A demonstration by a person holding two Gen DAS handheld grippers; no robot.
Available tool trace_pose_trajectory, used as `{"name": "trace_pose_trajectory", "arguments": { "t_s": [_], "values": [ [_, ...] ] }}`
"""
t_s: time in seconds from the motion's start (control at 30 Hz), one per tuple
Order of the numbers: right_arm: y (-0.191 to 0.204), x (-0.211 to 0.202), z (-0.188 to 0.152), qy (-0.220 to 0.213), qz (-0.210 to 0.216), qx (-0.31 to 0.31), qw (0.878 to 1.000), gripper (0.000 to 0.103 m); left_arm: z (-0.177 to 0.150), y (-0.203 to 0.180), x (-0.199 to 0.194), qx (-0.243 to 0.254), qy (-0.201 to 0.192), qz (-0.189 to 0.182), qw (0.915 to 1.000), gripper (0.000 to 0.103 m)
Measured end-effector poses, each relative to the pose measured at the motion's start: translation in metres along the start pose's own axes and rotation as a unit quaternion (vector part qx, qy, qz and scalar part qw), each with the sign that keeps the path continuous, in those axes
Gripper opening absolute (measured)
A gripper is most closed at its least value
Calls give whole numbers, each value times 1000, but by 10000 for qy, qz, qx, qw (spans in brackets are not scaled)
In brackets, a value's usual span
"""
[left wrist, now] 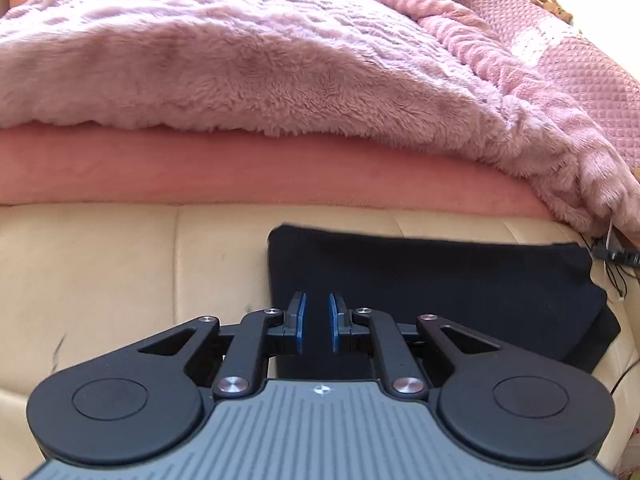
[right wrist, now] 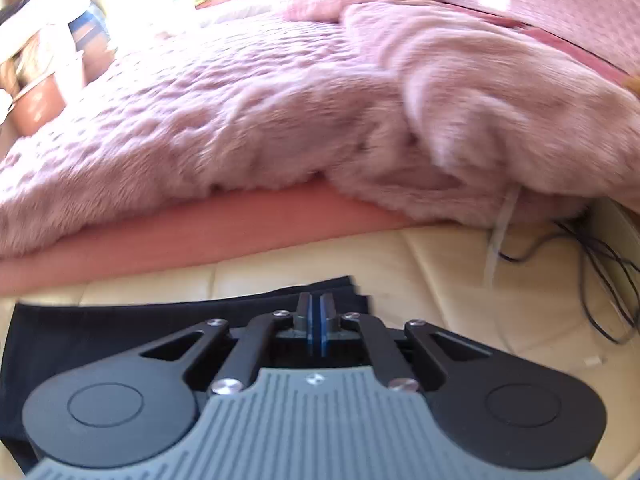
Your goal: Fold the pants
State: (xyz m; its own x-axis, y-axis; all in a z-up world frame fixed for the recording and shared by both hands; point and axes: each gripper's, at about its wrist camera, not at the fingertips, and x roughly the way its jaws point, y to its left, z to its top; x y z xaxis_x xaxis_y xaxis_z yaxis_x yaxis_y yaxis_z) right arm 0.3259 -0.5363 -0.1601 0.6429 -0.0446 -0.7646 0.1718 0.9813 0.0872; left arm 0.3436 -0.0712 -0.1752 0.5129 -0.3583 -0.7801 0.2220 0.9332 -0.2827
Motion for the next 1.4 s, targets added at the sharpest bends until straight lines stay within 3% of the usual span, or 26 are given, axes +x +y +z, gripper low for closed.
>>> {"name": "trace_pose_trajectory", "arguments": {
  "t_s": [0.2, 0.33, 0.4, 0.53, 0.7, 0.83, 0.97, 1.13, 1.2, 1.4],
  "values": [
    [-9, 40, -8, 215, -363, 145, 9990, 0, 18, 7, 36, -35, -44, 270, 9996, 8],
    [-27, 47, -16, 191, -632, 304, 9974, 0, 24, 14, 48, -110, -101, 242, 9996, 6],
    [-36, 51, -21, 374, -833, 436, 9949, 0, 27, 12, 49, -70, -122, 324, 9994, 6],
    [-43, 26, -29, -4, -746, 731, 9945, 0, 25, 13, 32, -251, -289, 489, 9981, 8],
    [-15, -27, -47, -622, -579, 345, 9958, 1, -3, 9, -10, -157, -381, 160, 9990, 8],
    [7, -53, -69, -832, -372, 61, 9958, 3, -39, -9, -41, 127, -394, -87, 9991, 8],
    [20, -54, -94, -710, -75, -73, 9974, 5, -74, -24, -51, 608, -223, -44, 9979, 8],
    [22, -32, -116, -299, -322, -185, 9989, 1, -103, -23, -46, 743, 176, 165, 9969, 8],
    [19, -33, -124, -392, -307, -159, 9986, 0, -110, -23, -45, 915, 193, 246, 9953, 9],
    [16, -39, -128, -101, -242, -94, 9996, 0, -109, -16, -51, 662, 328, 288, 9969, 9]
  ]
}}
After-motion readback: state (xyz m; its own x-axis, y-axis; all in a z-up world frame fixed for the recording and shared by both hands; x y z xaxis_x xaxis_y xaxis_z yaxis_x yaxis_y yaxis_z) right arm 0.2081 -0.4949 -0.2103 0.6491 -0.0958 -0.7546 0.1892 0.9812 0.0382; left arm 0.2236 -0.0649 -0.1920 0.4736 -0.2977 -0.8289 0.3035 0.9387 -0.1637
